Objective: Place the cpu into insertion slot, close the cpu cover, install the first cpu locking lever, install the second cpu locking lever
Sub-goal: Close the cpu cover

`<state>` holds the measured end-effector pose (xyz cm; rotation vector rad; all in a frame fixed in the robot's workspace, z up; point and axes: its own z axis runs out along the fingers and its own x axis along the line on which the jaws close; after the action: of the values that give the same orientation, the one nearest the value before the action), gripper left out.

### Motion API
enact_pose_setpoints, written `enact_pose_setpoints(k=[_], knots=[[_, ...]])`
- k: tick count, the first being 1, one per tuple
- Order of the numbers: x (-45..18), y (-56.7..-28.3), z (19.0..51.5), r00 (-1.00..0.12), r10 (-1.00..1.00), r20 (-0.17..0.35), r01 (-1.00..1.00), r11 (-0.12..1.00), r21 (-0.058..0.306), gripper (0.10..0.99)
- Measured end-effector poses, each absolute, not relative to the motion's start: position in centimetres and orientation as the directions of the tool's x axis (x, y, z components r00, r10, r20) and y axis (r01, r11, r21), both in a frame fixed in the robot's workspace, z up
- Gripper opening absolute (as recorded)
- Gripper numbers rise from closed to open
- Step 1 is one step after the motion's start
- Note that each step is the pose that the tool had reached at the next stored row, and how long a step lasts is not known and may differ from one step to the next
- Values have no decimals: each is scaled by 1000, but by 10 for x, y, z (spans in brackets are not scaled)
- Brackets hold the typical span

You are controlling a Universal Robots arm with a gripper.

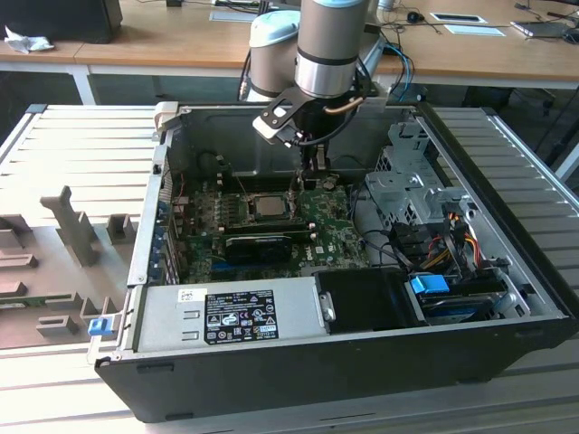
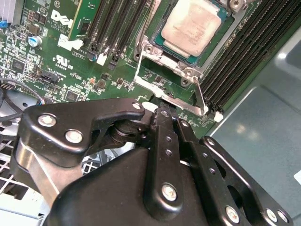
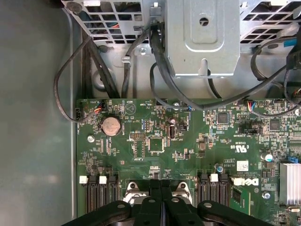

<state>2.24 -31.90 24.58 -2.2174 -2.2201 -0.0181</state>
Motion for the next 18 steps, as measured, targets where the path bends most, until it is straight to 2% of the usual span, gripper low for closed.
enact_pose_setpoints(k=[11, 18], knots=[[5, -319, 246, -1, 1000, 11, 1000, 1, 8, 106], [-5, -319, 232, -32, 999, 11, 999, 32, 8, 106]])
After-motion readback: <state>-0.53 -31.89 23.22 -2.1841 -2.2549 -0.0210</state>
